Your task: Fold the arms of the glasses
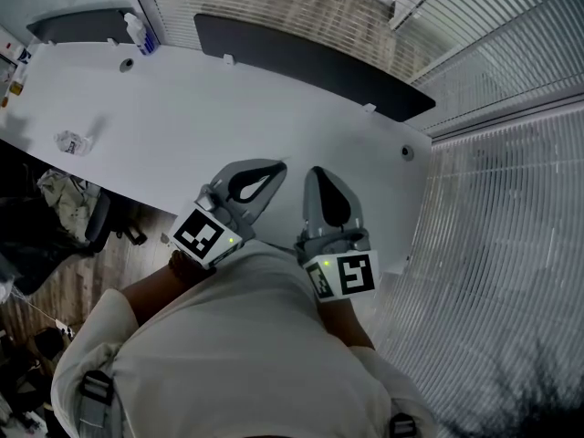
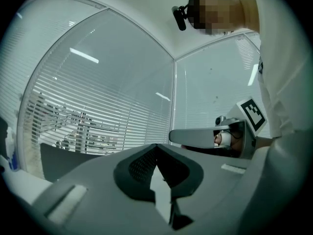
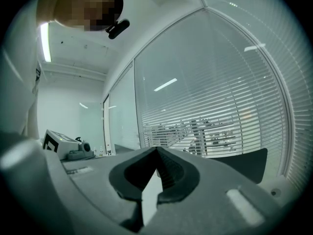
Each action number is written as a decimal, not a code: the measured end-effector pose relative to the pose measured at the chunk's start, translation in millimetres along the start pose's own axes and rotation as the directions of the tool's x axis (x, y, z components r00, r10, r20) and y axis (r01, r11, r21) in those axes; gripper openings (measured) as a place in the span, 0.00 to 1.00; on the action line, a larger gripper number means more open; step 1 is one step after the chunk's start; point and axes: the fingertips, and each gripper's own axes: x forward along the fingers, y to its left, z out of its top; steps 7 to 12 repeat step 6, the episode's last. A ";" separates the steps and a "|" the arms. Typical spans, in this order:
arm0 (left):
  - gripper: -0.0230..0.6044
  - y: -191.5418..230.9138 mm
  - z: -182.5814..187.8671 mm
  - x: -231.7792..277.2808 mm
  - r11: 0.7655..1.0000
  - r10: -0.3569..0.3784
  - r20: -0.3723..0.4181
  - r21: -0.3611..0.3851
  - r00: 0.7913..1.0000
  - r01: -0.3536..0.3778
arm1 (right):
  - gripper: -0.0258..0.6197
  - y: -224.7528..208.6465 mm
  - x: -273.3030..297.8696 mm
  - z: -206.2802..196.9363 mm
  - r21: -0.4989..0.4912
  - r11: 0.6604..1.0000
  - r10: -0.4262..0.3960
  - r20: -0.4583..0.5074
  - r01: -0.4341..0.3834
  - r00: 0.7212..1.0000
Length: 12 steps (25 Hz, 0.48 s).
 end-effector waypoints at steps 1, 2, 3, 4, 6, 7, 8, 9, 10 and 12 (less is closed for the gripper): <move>0.04 0.1 -0.9 -0.1 1.000 0.000 -0.002 0.006 1.000 0.000 | 0.04 0.2 0.1 0.1 -0.001 1.000 0.002 0.001 -0.002 1.000; 0.04 0.2 -1.6 -0.4 1.000 0.000 -0.003 0.012 1.000 0.000 | 0.04 0.5 -0.1 -0.3 -0.001 1.000 0.004 0.000 -0.004 1.000; 0.04 0.1 -2.1 -0.7 1.000 0.000 -0.003 0.015 1.000 0.000 | 0.04 0.7 -0.6 -0.9 0.000 1.000 0.005 0.000 -0.005 1.000; 0.04 -0.3 -2.7 -0.9 1.000 0.000 -0.004 0.017 1.000 0.000 | 0.04 0.6 -1.2 -1.6 0.000 1.000 0.005 -0.001 -0.005 1.000; 0.04 -1.3 -3.7 -1.2 1.000 -0.001 -0.005 0.020 1.000 0.001 | 0.04 -0.1 -2.7 -3.0 0.002 1.000 0.004 -0.003 -0.004 1.000; 0.04 -1.3 -3.7 -1.2 1.000 -0.001 -0.005 0.020 1.000 0.001 | 0.04 -0.1 -2.7 -3.0 0.002 1.000 0.004 -0.003 -0.004 1.000; 0.04 -1.3 -3.7 -1.2 1.000 -0.001 -0.005 0.020 1.000 0.001 | 0.04 -0.1 -2.7 -3.0 0.002 1.000 0.004 -0.003 -0.004 1.000; 0.04 -1.3 -3.7 -1.2 1.000 -0.001 -0.005 0.020 1.000 0.001 | 0.04 -0.1 -2.7 -3.0 0.002 1.000 0.004 -0.003 -0.004 1.000; 0.04 -1.3 -3.7 -1.2 1.000 -0.001 -0.005 0.020 1.000 0.001 | 0.04 -0.1 -2.7 -3.0 0.002 1.000 0.004 -0.003 -0.004 1.000; 0.04 -1.3 -3.7 -1.2 1.000 -0.001 -0.005 0.020 1.000 0.001 | 0.04 -0.1 -2.7 -3.0 0.002 1.000 0.004 -0.003 -0.004 1.000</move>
